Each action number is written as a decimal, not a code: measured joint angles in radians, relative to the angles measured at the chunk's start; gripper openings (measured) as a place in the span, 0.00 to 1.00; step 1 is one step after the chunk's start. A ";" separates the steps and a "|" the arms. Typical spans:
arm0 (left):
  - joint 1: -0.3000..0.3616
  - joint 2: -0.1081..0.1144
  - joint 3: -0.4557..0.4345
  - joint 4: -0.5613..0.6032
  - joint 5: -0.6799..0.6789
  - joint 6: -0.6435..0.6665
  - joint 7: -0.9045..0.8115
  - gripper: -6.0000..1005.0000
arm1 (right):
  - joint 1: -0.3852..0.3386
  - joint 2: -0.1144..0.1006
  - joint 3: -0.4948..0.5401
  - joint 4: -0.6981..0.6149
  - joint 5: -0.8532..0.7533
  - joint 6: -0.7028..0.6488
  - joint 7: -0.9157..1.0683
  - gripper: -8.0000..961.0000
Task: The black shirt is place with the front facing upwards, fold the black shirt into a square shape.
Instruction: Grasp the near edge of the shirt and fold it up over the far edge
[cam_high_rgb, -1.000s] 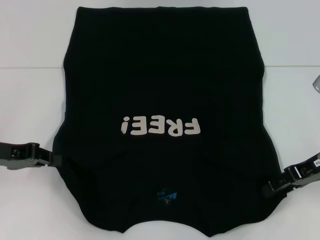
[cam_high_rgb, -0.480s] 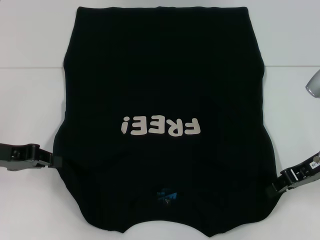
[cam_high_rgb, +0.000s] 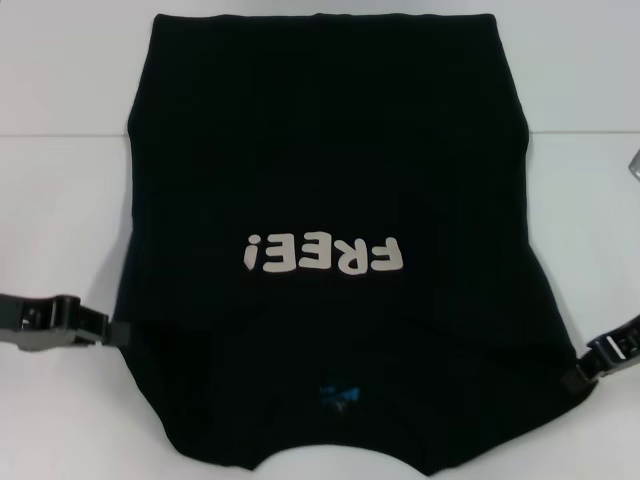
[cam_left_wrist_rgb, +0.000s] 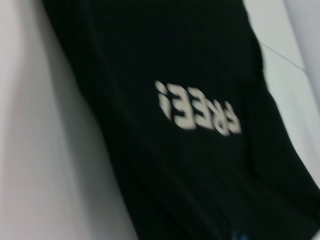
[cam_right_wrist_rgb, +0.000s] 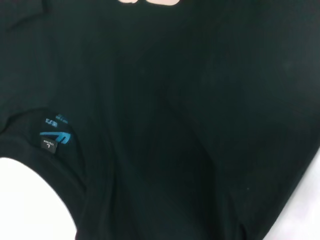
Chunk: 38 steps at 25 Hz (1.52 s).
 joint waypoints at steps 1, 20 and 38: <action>-0.003 0.007 0.000 -0.016 0.000 0.019 0.009 0.11 | 0.001 -0.007 0.000 -0.001 0.000 -0.015 -0.011 0.08; 0.051 0.016 0.071 -0.200 0.002 0.243 0.076 0.13 | -0.077 0.020 0.044 -0.010 -0.117 -0.262 -0.313 0.09; 0.072 -0.035 -0.449 -0.214 -0.269 -0.213 0.077 0.14 | -0.193 -0.025 0.509 0.119 0.450 0.174 -0.338 0.12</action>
